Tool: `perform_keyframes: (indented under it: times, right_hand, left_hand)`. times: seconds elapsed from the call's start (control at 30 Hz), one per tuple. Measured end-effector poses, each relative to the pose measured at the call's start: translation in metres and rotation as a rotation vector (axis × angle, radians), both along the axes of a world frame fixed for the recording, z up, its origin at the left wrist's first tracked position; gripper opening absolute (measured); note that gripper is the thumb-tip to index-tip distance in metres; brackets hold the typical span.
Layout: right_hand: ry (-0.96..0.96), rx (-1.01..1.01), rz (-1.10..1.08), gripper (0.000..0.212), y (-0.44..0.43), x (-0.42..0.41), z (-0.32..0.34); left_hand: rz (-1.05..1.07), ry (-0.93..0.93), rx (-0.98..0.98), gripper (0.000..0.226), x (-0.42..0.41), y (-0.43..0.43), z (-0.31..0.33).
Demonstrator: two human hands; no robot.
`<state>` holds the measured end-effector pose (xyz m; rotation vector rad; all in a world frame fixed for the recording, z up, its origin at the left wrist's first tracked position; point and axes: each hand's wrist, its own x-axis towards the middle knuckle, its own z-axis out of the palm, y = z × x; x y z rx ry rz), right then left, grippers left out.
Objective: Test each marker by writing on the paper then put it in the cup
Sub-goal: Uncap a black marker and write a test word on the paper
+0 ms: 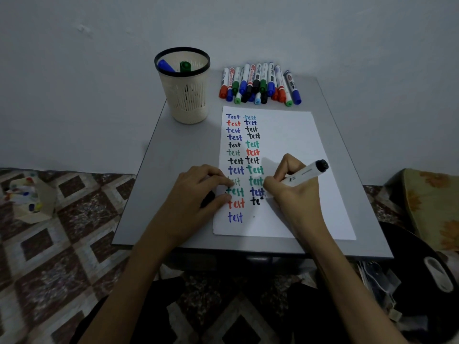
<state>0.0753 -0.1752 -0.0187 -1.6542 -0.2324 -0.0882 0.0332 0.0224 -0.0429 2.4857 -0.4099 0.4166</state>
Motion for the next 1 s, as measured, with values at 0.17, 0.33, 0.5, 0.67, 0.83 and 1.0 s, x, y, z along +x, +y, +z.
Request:
perform_keyframes:
  times: [0.17,0.33,0.5,0.67,0.83,1.0]
  right_hand:
    - [0.011,-0.020,0.041,0.025,0.0004,-0.0004,0.0001]
    - [0.021,0.023,0.001,0.025,0.0001,0.0003,-0.0002]
    - [-0.006,-0.018,-0.053,0.029,0.0008,-0.0015,0.0021]
    - [0.004,0.011,-0.027,0.024,0.0007,-0.0013,0.0014]
    - [0.025,-0.031,-0.008,0.025,-0.0001,-0.0015,0.0020]
    - [0.035,0.128,-0.051,0.026,-0.0018,-0.0016,0.0043]
  left_hand:
    - [-0.003,0.003,-0.003,0.036,0.0002,-0.0001,0.0001]
    - [-0.004,0.002,-0.002,0.036,0.0006,0.0006,-0.0009]
    - [-0.002,0.002,-0.004,0.035,0.0001,-0.0002,0.0004]
    - [0.002,0.007,-0.010,0.035,-0.0006,-0.0004,0.0012]
    - [0.000,0.014,-0.004,0.034,-0.0002,-0.0008,0.0012]
    - [0.010,0.020,-0.008,0.037,-0.0013,-0.0006,0.0012]
